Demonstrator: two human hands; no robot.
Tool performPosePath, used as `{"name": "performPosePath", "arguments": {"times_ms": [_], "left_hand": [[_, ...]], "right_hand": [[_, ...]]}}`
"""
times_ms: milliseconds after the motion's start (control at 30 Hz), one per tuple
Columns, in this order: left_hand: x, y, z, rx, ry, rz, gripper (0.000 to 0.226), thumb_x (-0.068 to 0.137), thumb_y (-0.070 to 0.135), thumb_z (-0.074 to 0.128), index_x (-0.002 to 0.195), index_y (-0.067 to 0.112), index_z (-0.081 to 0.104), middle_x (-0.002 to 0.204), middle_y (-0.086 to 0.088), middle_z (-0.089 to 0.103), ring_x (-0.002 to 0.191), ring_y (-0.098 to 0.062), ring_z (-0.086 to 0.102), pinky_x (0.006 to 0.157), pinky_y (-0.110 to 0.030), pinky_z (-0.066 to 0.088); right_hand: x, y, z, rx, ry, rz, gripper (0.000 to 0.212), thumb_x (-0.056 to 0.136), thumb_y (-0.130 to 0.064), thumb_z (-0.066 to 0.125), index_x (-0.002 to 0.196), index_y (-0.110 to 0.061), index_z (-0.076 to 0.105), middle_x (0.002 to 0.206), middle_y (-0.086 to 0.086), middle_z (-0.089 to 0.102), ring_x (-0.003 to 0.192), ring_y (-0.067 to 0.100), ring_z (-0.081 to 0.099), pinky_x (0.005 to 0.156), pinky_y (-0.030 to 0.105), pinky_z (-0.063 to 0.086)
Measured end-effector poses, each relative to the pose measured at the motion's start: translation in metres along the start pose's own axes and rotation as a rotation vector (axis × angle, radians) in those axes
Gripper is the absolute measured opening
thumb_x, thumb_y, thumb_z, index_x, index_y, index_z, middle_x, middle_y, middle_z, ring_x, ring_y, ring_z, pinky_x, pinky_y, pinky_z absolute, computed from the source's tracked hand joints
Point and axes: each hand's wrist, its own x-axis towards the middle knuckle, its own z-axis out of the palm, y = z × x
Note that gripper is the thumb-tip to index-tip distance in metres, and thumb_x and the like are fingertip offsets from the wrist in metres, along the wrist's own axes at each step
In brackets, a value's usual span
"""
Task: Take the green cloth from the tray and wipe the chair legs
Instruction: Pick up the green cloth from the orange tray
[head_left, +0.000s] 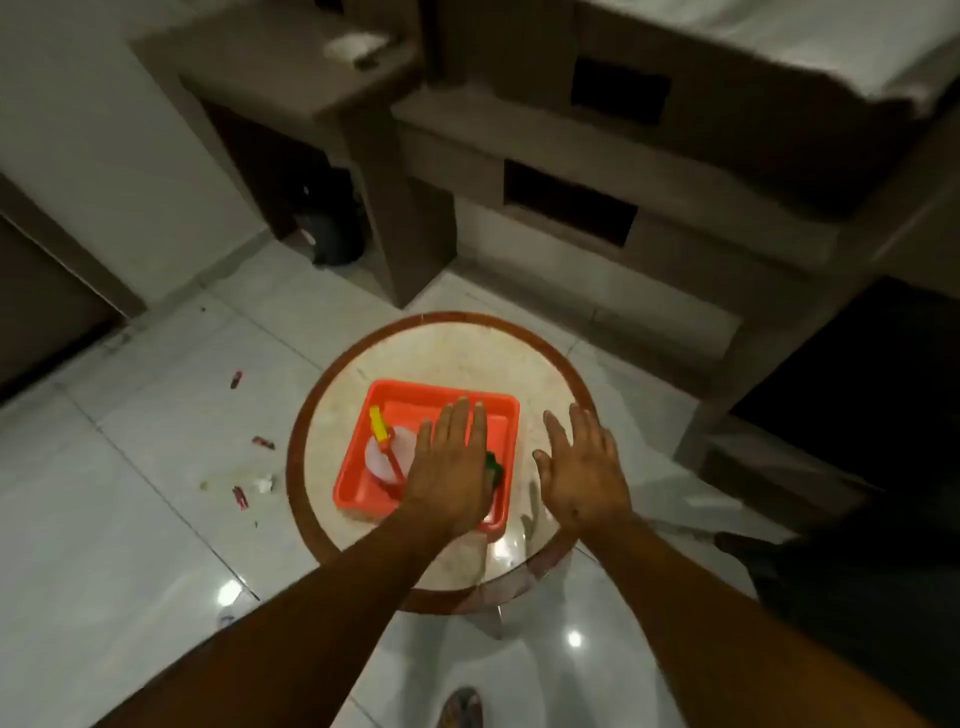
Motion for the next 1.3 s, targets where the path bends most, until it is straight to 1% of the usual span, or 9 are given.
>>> {"name": "performPosePath", "arguments": {"times_ms": [133,233,400,600,767,900,1033,1167,1300], "left_hand": [[0.028,-0.025,0.08,-0.044,-0.124,-0.086,0.084,0.099,0.04,0.049,0.162,0.011,0.003,0.171,-0.023,0.011,0.157,-0.041,0.01,0.126,-0.058,0.015],[0.057,-0.041,0.128,-0.07,-0.165,-0.105,0.092,0.095,0.041,0.054,0.162,0.013,-0.001,0.169,-0.029,0.008,0.156,-0.046,0.008,0.125,-0.061,0.015],[0.085,-0.048,0.163,-0.077,-0.225,-0.064,0.106,0.086,0.051,0.062,0.162,0.02,-0.005,0.169,-0.029,-0.001,0.156,-0.048,0.002,0.121,-0.067,0.011],[0.093,-0.049,0.181,-0.094,-0.236,-0.109,0.106,0.082,0.051,0.066,0.163,0.028,0.002,0.17,-0.022,0.0,0.154,-0.048,0.004,0.117,-0.068,0.022],[0.099,-0.043,0.183,-0.099,-0.161,-0.16,0.089,0.079,0.039,0.068,0.157,0.03,0.026,0.153,-0.019,0.033,0.141,-0.041,0.03,0.105,-0.061,0.037],[0.095,-0.041,0.169,-0.129,-0.166,-0.15,0.078,0.079,0.03,0.069,0.15,0.028,0.037,0.141,-0.017,0.042,0.131,-0.04,0.038,0.101,-0.059,0.044],[0.066,-0.037,0.139,-0.134,-0.089,-0.166,0.074,0.085,0.045,0.069,0.15,0.027,0.038,0.141,-0.018,0.042,0.128,-0.04,0.041,0.103,-0.056,0.045],[0.017,0.001,0.118,-0.185,0.002,-0.127,0.074,0.079,0.031,0.07,0.147,0.025,0.042,0.137,-0.021,0.044,0.124,-0.042,0.042,0.099,-0.057,0.045],[-0.044,0.065,0.137,-0.283,-0.025,-0.082,0.079,0.076,0.031,0.07,0.15,0.024,0.041,0.139,-0.02,0.043,0.125,-0.038,0.04,0.101,-0.054,0.045]], "right_hand": [[0.02,0.014,0.097,-0.048,-0.059,0.076,0.059,0.108,-0.041,0.031,0.162,-0.024,0.013,0.17,0.016,0.014,0.158,0.036,0.011,0.129,0.054,0.009],[0.041,0.031,0.161,-0.028,-0.123,0.12,0.061,0.108,-0.042,0.027,0.162,-0.025,0.005,0.171,0.016,0.003,0.159,0.036,0.003,0.127,0.05,0.0],[0.058,0.046,0.212,-0.089,-0.038,0.05,0.061,0.106,-0.052,0.028,0.161,-0.026,0.019,0.17,0.016,0.017,0.157,0.036,0.017,0.123,0.049,0.002],[0.062,0.058,0.23,-0.134,-0.029,0.002,0.064,0.105,-0.054,0.03,0.161,-0.024,0.021,0.168,0.019,0.021,0.156,0.038,0.019,0.124,0.051,0.008],[0.063,0.063,0.232,-0.078,-0.014,-0.019,0.063,0.105,-0.053,0.03,0.161,-0.025,0.021,0.169,0.018,0.018,0.157,0.038,0.016,0.126,0.054,0.011],[0.055,0.067,0.225,-0.049,-0.035,-0.02,0.064,0.105,-0.052,0.028,0.162,-0.024,0.016,0.17,0.017,0.017,0.157,0.038,0.017,0.126,0.056,0.012],[0.013,0.084,0.206,-0.023,-0.061,-0.019,0.063,0.104,-0.05,0.023,0.16,-0.021,0.022,0.167,0.02,0.024,0.154,0.04,0.023,0.125,0.057,0.017],[-0.052,0.112,0.19,0.011,-0.115,0.002,0.062,0.104,-0.048,0.024,0.159,-0.02,0.028,0.165,0.02,0.03,0.153,0.039,0.028,0.124,0.057,0.022],[-0.132,0.153,0.18,0.011,-0.214,0.081,0.069,0.102,-0.055,0.018,0.162,-0.021,0.017,0.171,0.015,0.011,0.158,0.034,0.011,0.127,0.051,0.009]]}}
